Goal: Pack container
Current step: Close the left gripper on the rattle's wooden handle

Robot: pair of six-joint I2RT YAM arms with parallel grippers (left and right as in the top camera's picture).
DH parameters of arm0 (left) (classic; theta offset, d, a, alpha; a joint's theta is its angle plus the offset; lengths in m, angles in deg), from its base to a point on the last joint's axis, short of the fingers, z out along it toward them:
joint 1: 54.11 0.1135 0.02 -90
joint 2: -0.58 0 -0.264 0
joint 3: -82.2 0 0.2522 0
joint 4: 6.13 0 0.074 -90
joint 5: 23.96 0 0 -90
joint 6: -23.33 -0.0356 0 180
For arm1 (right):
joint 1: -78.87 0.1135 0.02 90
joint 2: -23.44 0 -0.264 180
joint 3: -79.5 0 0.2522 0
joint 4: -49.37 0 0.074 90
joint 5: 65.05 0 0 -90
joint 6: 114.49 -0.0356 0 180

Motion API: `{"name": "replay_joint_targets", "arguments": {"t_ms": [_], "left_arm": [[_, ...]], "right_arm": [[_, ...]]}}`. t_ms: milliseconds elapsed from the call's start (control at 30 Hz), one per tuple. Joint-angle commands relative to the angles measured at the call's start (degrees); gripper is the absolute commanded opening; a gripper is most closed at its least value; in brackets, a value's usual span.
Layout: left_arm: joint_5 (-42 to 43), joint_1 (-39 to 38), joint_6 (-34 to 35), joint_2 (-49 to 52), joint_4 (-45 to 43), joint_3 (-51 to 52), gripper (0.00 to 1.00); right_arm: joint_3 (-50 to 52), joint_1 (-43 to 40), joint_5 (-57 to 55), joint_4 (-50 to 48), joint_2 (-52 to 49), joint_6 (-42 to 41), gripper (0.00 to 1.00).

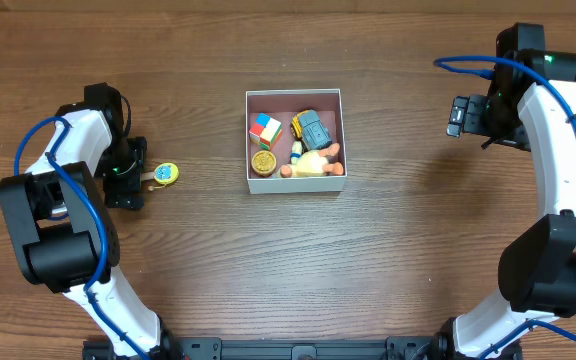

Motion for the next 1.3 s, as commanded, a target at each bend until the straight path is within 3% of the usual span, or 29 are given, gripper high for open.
{"name": "replay_joint_targets", "arguments": {"t_ms": [0, 600, 767, 1167, 1267], "left_arm": [[-2.14, -0.13, -1.14, 1.27, -0.02, 0.31, 1.0], [-2.51, -0.9, -1.6, 1.27, -2.19, 2.75, 1.0], [-0.87, -1.11, -4.2, 1.27, -6.05, 4.28, 1.0], [4.74, -1.14, -4.15, 1.27, -5.84, 4.31, 1.0], [5.55, -1.14, -4.15, 1.27, -5.62, 4.31, 0.93]], "right_arm": [[-0.24, -0.11, -0.83, -0.17, 0.59, 0.0, 1.0], [-0.24, -0.11, -0.83, -0.2, 0.59, 0.0, 1.0], [-0.24, -0.11, -0.85, -0.17, 0.59, 0.02, 1.0], [-0.24, -0.11, -0.83, -0.2, 0.59, 0.0, 1.0], [-0.24, -0.11, -0.83, -0.2, 0.59, 0.0, 1.0]]}}
